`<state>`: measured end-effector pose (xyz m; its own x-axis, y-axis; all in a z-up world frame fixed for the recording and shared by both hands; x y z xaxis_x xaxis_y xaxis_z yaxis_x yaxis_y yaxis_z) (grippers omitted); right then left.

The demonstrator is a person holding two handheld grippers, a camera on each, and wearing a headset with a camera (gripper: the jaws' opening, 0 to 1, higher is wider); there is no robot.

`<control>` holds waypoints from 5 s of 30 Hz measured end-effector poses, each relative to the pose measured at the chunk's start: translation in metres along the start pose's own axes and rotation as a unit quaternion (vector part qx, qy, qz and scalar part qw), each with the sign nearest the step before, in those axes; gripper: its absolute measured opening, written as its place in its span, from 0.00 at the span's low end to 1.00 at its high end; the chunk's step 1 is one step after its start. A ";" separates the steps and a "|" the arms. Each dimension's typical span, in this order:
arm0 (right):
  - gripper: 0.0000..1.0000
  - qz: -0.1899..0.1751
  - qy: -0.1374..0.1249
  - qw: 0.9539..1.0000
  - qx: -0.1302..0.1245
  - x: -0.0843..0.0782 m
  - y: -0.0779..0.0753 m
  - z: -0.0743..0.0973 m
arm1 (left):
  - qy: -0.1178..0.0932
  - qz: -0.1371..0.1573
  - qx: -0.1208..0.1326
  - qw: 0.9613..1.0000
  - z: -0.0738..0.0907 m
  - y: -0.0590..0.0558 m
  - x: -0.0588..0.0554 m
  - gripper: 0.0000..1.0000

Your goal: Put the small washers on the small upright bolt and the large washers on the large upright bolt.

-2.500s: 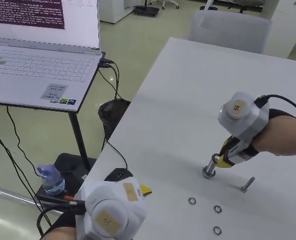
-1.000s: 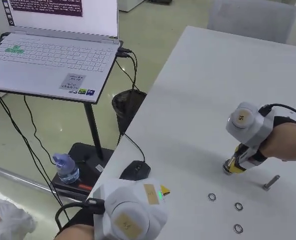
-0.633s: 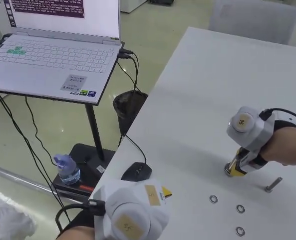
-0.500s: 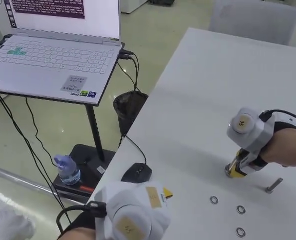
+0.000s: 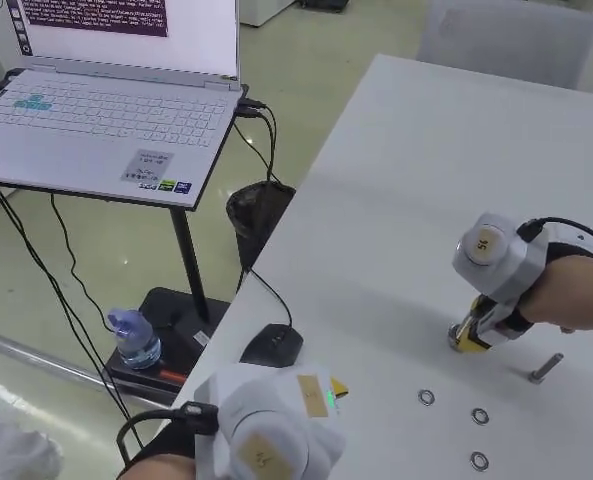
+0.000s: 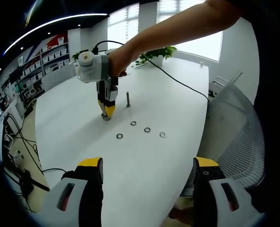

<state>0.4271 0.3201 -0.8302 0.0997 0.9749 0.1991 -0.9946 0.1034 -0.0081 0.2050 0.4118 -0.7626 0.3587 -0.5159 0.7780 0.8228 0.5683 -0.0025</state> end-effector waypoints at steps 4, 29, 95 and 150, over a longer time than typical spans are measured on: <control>0.30 -0.003 -0.008 1.000 -0.002 0.001 0.000 0.004 | 0.001 -0.001 -0.001 1.000 0.000 -0.001 0.000 0.78; 0.31 0.026 -0.054 0.998 -0.008 -0.002 0.036 0.054 | -0.009 -0.004 0.017 1.000 0.001 -0.003 0.007 0.83; 0.14 0.022 -0.034 0.999 0.004 -0.050 0.079 -0.015 | -0.011 -0.001 0.017 1.000 0.002 0.001 0.012 0.79; 0.13 -0.079 -0.066 0.993 -0.052 -0.095 0.016 0.076 | 0.014 0.013 0.036 0.999 -0.022 0.008 0.001 0.80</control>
<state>0.3995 0.2137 -0.7746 0.2431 0.9112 0.3327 -0.9578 0.2797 -0.0661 0.2218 0.4016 -0.7762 0.3925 -0.5167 0.7609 0.7790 0.6266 0.0237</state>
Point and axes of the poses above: the centre of the closed fingertips' face, and the gripper's own axes: z roughly backward along the fingers, y roughly to its left, x roughly out of its top, the point moved 3 cm from there along z, roughly backward along the fingers, and after that the axes turned 3 degrees about -z, right-handed, at the moved point
